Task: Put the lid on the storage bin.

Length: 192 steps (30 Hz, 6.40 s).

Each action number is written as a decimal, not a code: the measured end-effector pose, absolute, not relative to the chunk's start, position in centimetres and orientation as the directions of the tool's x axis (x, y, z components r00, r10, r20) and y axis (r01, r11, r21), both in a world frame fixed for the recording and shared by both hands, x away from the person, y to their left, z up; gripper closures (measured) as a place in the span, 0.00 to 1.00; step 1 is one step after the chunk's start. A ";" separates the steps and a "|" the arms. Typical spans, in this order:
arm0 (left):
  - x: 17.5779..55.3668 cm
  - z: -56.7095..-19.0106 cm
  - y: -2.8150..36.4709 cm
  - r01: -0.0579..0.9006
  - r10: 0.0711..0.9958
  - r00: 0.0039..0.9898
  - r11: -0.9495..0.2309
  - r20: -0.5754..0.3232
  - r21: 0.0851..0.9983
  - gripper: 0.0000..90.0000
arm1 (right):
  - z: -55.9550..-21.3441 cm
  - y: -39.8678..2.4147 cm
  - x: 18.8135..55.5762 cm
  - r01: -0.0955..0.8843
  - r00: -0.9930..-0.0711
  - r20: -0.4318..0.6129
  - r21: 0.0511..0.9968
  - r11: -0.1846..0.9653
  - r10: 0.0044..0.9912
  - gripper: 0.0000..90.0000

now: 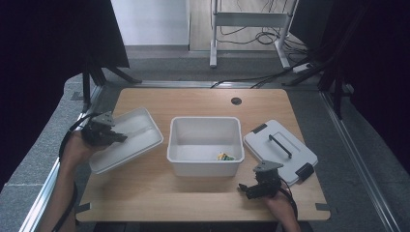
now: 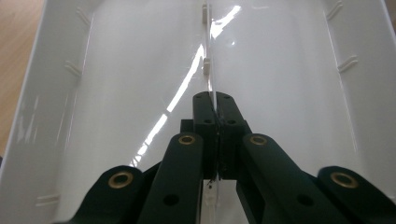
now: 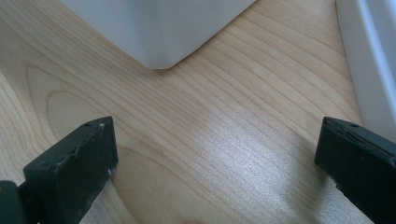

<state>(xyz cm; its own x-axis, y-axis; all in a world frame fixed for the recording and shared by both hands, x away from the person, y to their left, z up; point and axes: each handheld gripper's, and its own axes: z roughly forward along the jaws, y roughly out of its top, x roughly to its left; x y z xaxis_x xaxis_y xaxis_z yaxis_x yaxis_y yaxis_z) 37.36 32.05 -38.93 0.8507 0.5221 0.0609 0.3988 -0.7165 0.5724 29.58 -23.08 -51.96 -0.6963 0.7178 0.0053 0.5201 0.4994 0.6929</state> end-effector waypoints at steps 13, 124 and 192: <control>37.3 -34.0 30.1 0.252 0.373 0.924 -0.757 0.083 0.603 0.99 | -52.0 -23.1 29.6 0.520 -0.695 0.006 0.694 0.498 0.719 0.00; 33.3 -40.5 22.3 0.375 0.567 0.823 -0.575 0.024 0.727 0.00 | -43.1 -25.5 34.7 0.489 -0.729 0.002 0.701 0.519 0.684 0.13; 27.4 -52.2 21.3 0.494 0.641 0.767 -0.551 -0.038 0.672 0.02 | -29.4 -32.0 37.9 0.325 -0.836 -0.170 0.612 0.721 0.521 0.94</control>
